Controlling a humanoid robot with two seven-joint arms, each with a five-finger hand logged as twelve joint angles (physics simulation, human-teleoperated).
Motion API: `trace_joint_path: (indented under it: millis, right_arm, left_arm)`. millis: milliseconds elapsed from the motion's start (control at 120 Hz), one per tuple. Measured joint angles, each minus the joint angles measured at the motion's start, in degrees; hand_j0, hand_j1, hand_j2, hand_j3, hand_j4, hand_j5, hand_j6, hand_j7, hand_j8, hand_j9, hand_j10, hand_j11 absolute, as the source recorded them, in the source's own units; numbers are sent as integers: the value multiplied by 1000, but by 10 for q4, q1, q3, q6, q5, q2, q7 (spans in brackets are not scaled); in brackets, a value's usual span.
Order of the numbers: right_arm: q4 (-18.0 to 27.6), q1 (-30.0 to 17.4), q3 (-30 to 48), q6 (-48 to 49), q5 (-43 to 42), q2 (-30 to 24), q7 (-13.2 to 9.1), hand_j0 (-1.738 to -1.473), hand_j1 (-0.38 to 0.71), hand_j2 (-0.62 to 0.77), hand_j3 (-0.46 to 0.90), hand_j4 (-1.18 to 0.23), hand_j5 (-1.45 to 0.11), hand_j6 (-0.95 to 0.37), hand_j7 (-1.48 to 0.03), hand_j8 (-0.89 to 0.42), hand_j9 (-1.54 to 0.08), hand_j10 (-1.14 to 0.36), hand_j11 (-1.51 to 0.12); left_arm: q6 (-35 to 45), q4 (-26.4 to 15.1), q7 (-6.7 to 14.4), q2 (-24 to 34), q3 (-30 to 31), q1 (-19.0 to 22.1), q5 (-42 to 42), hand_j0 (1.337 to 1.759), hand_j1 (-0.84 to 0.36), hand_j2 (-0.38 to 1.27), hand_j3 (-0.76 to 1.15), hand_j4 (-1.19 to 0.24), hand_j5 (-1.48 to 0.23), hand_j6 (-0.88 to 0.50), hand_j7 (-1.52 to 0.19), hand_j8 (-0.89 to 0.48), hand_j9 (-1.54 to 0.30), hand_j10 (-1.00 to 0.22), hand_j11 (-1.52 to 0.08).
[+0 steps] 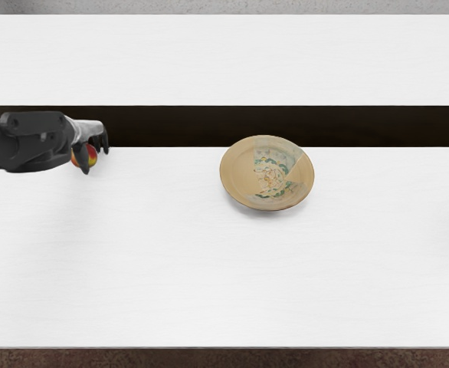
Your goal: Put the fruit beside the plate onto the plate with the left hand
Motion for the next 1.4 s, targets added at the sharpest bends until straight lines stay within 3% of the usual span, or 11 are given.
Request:
trace_joint_path:
  millis: [67, 233, 467, 733, 867, 1058, 1400]
  right_arm:
    - [0, 0, 0, 0, 0, 0, 0, -1658, -318, -5, 0, -26, -34, -26, -34, -26, -34, -26, -34]
    - [0, 0, 0, 0, 0, 0, 0, -1658, -318, -5, 0, -26, -34, -26, -34, -26, -34, -26, -34]
    - [0, 0, 0, 0, 0, 0, 0, -1658, -318, -5, 0, -26, -34, -26, -34, -26, -34, -26, -34]
    - [0, 0, 0, 0, 0, 0, 0, -1658, -318, -5, 0, -26, -34, -26, -34, -26, -34, -26, -34]
    - [0, 0, 0, 0, 0, 0, 0, -1658, -318, -5, 0, -26, -34, -26, -34, -26, -34, -26, -34]
    - [0, 0, 0, 0, 0, 0, 0, -1658, -318, -5, 0, -26, -34, -26, -34, -26, -34, -26, -34]
    - [0, 0, 0, 0, 0, 0, 0, -1658, -318, -5, 0, -26, -34, -26, -34, -26, -34, -26, -34]
  left_arm:
    - [-2, -4, -1, 4, -1, -4, -1, 1648, -338, 208, 0, -546, -984, -462, -928, -321, -1099, -461, -1123]
    - [-13, -13, -1, 7, -1, -11, -4, 1646, -370, 317, 0, -717, -1089, -426, -1057, -301, -1140, -454, -1158]
    - [-43, -40, 0, 27, -2, -58, -20, 1646, -405, 344, 0, -800, -1167, -366, -1122, -271, -1153, -427, -1168]
    - [-47, -127, 2, 30, -7, -148, -22, 1646, -399, 337, 0, -828, -1196, -368, -1143, -273, -1159, -432, -1174]
    - [-48, -161, 19, -4, -13, -188, -22, 1646, -404, 333, 0, -828, -1213, -360, -1152, -270, -1162, -426, -1174]
    - [-48, -182, 51, -57, -59, -201, -23, 1645, -404, 343, 0, -824, -1234, -354, -1163, -263, -1168, -429, -1176]
    - [-46, -172, 62, -145, -163, -210, -19, 1643, -412, 344, 0, -810, -1269, -328, -1184, -244, -1180, -418, -1183]
